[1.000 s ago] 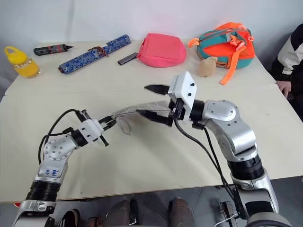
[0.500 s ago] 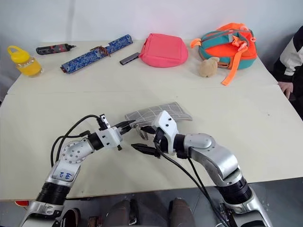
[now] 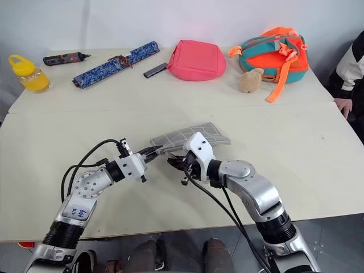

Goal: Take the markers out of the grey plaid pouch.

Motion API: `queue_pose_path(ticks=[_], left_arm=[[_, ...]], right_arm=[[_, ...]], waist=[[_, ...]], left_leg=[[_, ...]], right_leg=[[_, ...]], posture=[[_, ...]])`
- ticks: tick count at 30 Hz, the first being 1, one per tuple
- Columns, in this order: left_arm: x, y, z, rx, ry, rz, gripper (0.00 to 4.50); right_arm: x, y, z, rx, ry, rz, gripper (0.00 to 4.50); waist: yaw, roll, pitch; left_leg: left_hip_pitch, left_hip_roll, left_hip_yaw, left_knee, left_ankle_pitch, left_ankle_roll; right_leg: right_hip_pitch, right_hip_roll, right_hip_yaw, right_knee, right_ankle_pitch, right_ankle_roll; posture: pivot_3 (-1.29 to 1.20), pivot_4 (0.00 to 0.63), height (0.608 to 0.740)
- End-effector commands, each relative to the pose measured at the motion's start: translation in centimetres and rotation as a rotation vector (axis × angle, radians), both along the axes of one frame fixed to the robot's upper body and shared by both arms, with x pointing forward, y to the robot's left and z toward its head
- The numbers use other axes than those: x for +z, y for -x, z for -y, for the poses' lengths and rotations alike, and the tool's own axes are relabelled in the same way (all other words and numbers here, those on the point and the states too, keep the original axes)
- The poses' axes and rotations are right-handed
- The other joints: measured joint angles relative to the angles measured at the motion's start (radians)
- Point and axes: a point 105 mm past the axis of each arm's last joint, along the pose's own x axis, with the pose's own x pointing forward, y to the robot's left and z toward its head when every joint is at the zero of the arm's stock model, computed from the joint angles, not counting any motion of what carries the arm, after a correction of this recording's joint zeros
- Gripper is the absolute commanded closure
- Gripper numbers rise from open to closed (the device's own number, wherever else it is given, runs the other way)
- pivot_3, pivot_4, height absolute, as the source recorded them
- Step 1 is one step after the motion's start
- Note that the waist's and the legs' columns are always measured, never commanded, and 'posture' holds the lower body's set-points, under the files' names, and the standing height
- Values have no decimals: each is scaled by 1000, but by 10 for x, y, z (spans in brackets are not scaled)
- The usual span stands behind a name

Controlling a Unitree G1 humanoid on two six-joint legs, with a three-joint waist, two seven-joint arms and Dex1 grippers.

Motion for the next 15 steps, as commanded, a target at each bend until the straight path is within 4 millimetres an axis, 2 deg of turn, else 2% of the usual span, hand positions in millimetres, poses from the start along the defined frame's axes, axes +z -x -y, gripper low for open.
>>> queue_pose_path(ticks=[1, 7, 10, 12, 15], left_arm=[[15, 4, -12, 8, 29, 48, 4500], [14, 5, -40, 49, 9, 42, 4500], [13, 8, -49, 46, 31, 31, 4500], [14, 8, -53, 48, 43, 26, 4500], [17, 6, -60, 65, 59, 31, 4500]], right_arm=[[7, -11, 24, -36, 29, 58, 4477], [4, -27, 84, -100, 174, 92, 4477], [-5, -39, 116, -165, 285, 115, 4477], [-10, -43, 127, -189, 326, 124, 4477], [-15, -46, 134, -204, 360, 133, 4477]], waist=[[0, 0, 0], [0, 0, 0], [0, 0, 0], [-1, 0, 0], [-4, 0, 0]], left_leg=[[0, 0, 0, 0, 0, 0], [0, 0, 0, -1, 0, 0], [0, 0, 1, -1, 0, 0], [0, 0, 1, -1, 0, 0], [1, 0, 2, -1, 0, 0]], right_leg=[[0, 0, 0, 0, 0, 0], [0, 0, 0, -1, 0, 0], [0, 0, 0, -2, 0, 0], [0, 0, 0, -2, 0, 0], [0, 0, 0, -2, 0, 0]], posture=[[0, 150, 740], [0, 150, 740], [0, 150, 740], [0, 150, 740], [0, 150, 740]])
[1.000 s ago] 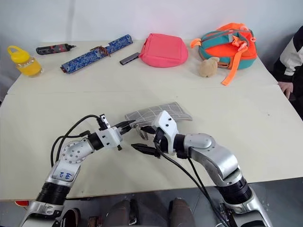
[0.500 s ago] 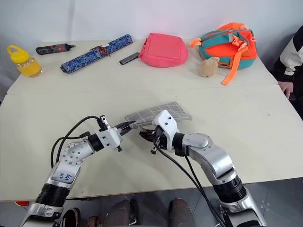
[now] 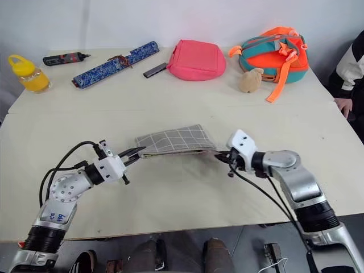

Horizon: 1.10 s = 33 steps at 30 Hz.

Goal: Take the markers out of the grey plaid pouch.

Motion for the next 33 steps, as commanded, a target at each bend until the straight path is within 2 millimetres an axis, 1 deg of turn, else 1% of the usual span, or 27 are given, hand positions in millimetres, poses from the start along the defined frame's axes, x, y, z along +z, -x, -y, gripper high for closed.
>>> queue_pose_path(ticks=[1, 4, 6, 9, 12, 13, 15, 16, 19, 20, 22, 23, 26, 28, 29, 31, 33], left_arm=[[12, 0, -14, 31, 42, 35, 4500], [12, 0, -16, 33, 42, 31, 4500], [13, 0, -15, 28, 64, 27, 4500], [13, -1, -15, 27, 62, 28, 4500], [14, -2, -14, 28, 95, 16, 4500], [14, -2, -14, 27, 100, 13, 4500], [13, -2, -13, 23, 103, 5, 4500], [13, -2, -13, 22, 104, 2, 4500], [12, -3, -13, 19, 105, -6, 4500], [11, -3, -12, 18, 105, -7, 4500], [11, -4, -12, 14, 105, -10, 4500], [11, -4, -12, 13, 108, -12, 4500], [10, -5, -11, 9, 114, -18, 4500], [10, -6, -9, 7, 118, -20, 4500], [10, -6, -8, 7, 125, -21, 4500], [10, -6, -5, 0, 124, -20, 4500], [10, -5, 0, -7, 122, -19, 4500]], right_arm=[[6, -4, 10, -12, 47, 58, 4477], [7, -5, 11, -11, 51, 76, 4477], [12, -8, 10, -20, 40, 97, 4477], [16, -3, 3, 21, -17, 63, 4477], [25, -1, 3, 36, -36, 77, 3923], [28, -1, 4, 31, -49, 75, 3631], [37, 5, 7, 60, -54, 61, 3041], [42, 6, 10, 71, -49, 65, 3041], [69, 7, 15, 91, -71, 117, 3041], [79, 7, 15, 98, -78, 143, 3041], [91, 6, 13, 113, -73, 185, 3041], [97, 6, 7, 132, -88, 203, 3041], [110, 13, -21, 209, -159, 252, 3629], [114, 23, -56, 291, -234, 277, 4279], [113, 28, -70, 321, -246, 289, 4476], [104, 34, -92, 353, -268, 295, 4476], [92, 30, -101, 329, -247, 314, 4476]], waist=[[-1, 0, 0], [2, 0, 0], [2, 0, 0], [2, 0, 0], [2, 0, 0], [2, 0, 0], [3, 0, 0], [3, 0, 0], [3, 0, 0], [1, 0, 0], [0, 0, 0], [0, 0, 0], [0, 0, 0], [0, 0, 0], [0, 0, 0], [0, 0, 0], [3, 0, 0]], left_leg=[[0, 0, 0, 0, 0, 0], [0, 0, 0, 0, 0, 0], [0, 0, 0, 0, 0, 0], [0, 0, 0, 0, 0, 0], [0, 0, 0, 0, 0, 0], [0, 0, 0, 0, 0, 0], [0, 0, 0, 0, 0, 0], [0, 0, 0, 0, 0, 0], [0, 0, 0, 1, 0, 0], [0, 0, 0, 1, 0, 0], [0, 0, 0, 1, 0, 0], [0, 0, 0, 1, 0, 0], [1, 0, 0, 0, 0, 0], [0, 0, 0, 0, 0, 0], [0, 0, 0, 0, 0, 0], [0, 0, 0, 0, 0, 0], [0, 0, 0, 0, 0, 0]], right_leg=[[0, 0, 0, 0, 0, 0], [0, 0, 0, 0, 0, 0], [0, 0, 0, 0, 0, 0], [0, 0, 0, 0, 0, 0], [0, 0, 0, 0, 0, 0], [0, 0, 0, 0, 0, 0], [0, 0, 0, 0, 0, 0], [0, 0, 0, 0, 0, 0], [0, 0, 0, 0, 0, 0], [0, 0, 0, 0, 0, 0], [0, 0, 0, 0, 0, 0], [0, 0, 0, 1, 0, 0], [0, 0, 0, 1, 0, 0], [0, 0, 0, 1, 0, 0], [0, 0, 0, 1, 0, 0], [-1, 0, 0, 2, 0, 0], [-1, 0, 0, 2, 0, 0]], posture=[[0, 150, 740], [0, 150, 740], [0, 150, 740], [0, 150, 740], [0, 150, 740], [0, 150, 740], [0, 150, 740], [0, 150, 740], [0, 150, 740], [0, 150, 740], [0, 150, 740], [0, 150, 740], [0, 150, 740], [0, 150, 740], [0, 150, 740], [0, 150, 740], [0, 150, 740]])
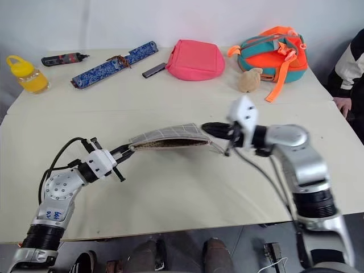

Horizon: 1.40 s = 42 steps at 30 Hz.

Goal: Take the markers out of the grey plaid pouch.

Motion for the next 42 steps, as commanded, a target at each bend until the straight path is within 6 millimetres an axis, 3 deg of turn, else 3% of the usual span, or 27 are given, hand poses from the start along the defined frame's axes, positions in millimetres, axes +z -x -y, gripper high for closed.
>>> queue_pose_path(ticks=[1, 8, 11, 21, 26, 28, 35, 40, 42], left_arm=[[11, 1, 5, -12, 15, 42, 4500], [11, 4, 13, -20, 28, 42, 4500], [11, 5, 15, -22, 31, 41, 4500], [11, 10, 27, -71, 20, 18, 4500], [12, 11, 31, -78, 22, 14, 4500], [12, 11, 32, -79, 22, 14, 4500], [13, 10, 35, -82, 27, 12, 4500], [12, 10, 35, -84, 30, 6, 4500], [11, 11, 36, -91, 42, -7, 4500]], right_arm=[[-9, -3, -5, -55, 45, 76, 4476], [-35, -13, 0, -92, 190, 154, 4476], [-33, -14, -3, -94, 148, 141, 4476], [-43, -34, 3, -175, 398, 399, 4476], [-41, -39, 5, -203, 368, 375, 3272], [-40, -38, 4, -198, 358, 373, 2424], [-42, -39, 5, -197, 377, 380, 76], [-41, -38, 3, -199, 345, 351, 26], [-39, -37, 1, -193, 334, 341, 420]], waist=[[5, 0, 0], [2, 0, 0], [0, 0, 0], [-1, 0, 0], [0, 0, 0], [-1, 0, 0], [0, 0, 0], [-1, 0, 0], [-1, 0, 0]], left_leg=[[0, 0, 0, 1, 0, 0], [-2, -2, 0, 4, 0, 2], [-2, -1, 0, 4, 0, 2], [-2, -1, 0, 4, 0, 1], [-2, -1, 0, 4, 0, 1], [-2, -1, 0, 3, 0, 1], [-2, -1, 0, 3, 0, 1], [-2, -1, 0, 3, 0, 1], [-2, -1, 0, 3, 0, 1]], right_leg=[[0, 0, 0, 0, 0, 0], [1, -1, -1, -1, 1, 2], [1, -1, -1, 0, 1, 2], [0, -1, 0, 0, 1, 2], [0, -1, 0, 0, 1, 2], [0, -1, 0, 0, 1, 2], [0, -1, 0, 0, 1, 2], [0, -1, 0, 0, 1, 2], [0, -1, 0, 0, 1, 2]], posture=[[0, 150, 740], [0, 150, 740], [0, 150, 740], [0, 150, 740], [0, 150, 740], [0, 150, 740], [0, 150, 740], [0, 150, 740], [0, 150, 740]])
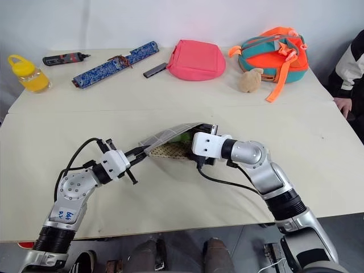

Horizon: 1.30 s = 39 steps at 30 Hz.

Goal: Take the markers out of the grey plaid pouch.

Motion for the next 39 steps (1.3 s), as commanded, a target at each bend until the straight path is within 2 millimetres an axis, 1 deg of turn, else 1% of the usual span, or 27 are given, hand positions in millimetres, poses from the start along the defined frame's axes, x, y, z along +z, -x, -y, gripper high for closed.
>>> queue_pose_path(ticks=[1, 5, 8, 11, 12, 15, 17, 22, 27, 32, 36, 39], left_arm=[[10, 6, 7, -33, 24, 31, 4500], [10, 7, 9, -49, 63, -10, 4500], [8, 8, 13, -73, 71, -55, 4500], [7, 10, 18, -101, 61, -81, 4500], [7, 11, 20, -112, 55, -85, 4500], [9, 13, 27, -137, 50, -92, 4500], [11, 13, 29, -139, 54, -91, 4500], [14, 15, 31, -140, 57, -89, 4500], [12, 16, 31, -143, 51, -99, 4500], [12, 12, 25, -117, 45, -90, 4500], [13, 7, 19, -84, 37, -72, 4500], [12, 5, 18, -78, 28, -68, 4500]], right_arm=[[15, 1, -1, 6, -48, 14, 629], [20, 5, -6, 46, -15, 41, 1965], [26, 9, -13, 85, 15, 69, 1965], [30, 7, -18, 94, 21, 85, 1965], [29, 4, -20, 90, 39, 97, 1965], [11, -3, -17, 91, 186, 123, 1965], [4, -3, -17, 107, 233, 123, 1965], [3, -5, -15, 113, 262, 137, 1965], [3, -7, -14, 105, 272, 147, 1965], [9, -2, -10, 99, 219, 108, 1965], [22, 6, -2, 119, 236, 125, 1965], [31, 11, 3, 130, 222, 85, 1965]], waist=[[0, 0, 0], [1, 0, 0], [0, 0, 0], [-1, 0, 0], [-1, 0, 0], [-1, 0, 0], [-1, 0, 0], [0, 0, 0], [-1, 0, 0], [0, 0, 0], [1, 0, 0], [1, 0, 0]], left_leg=[[0, 0, 0, 0, 0, 0], [0, 0, 0, 0, 0, 0], [0, 0, 0, 0, 0, 0], [0, 0, 0, 0, 0, 0], [0, 0, 0, 0, 0, 0], [0, 0, 0, 0, 0, 0], [0, 0, 0, 0, 0, 0], [0, 0, 0, 0, 0, 0], [0, 0, 0, 1, 0, 0], [0, 0, 0, 1, 0, 0], [0, 0, 0, 1, 0, 0], [0, 0, 0, 1, 0, 0]], right_leg=[[0, 0, 0, 0, 0, 0], [0, 0, 0, 0, 0, 0], [0, 0, 0, 0, 0, 0], [0, 0, 0, 1, 0, 0], [0, 0, 0, 1, 0, 0], [0, 0, 0, 0, 0, 0], [0, 0, 0, 0, 0, 0], [0, 0, 0, 0, 0, 0], [0, 0, 0, 0, 0, 0], [0, 0, 0, 0, 0, 0], [0, 0, 0, 0, 0, 0], [0, 0, 0, 0, 0, 0]], posture=[[0, 150, 740], [0, 150, 740], [0, 150, 740], [0, 150, 740], [0, 150, 740], [0, 150, 740], [0, 150, 740], [0, 150, 740], [0, 150, 740], [0, 150, 740], [0, 150, 740], [0, 150, 740]])
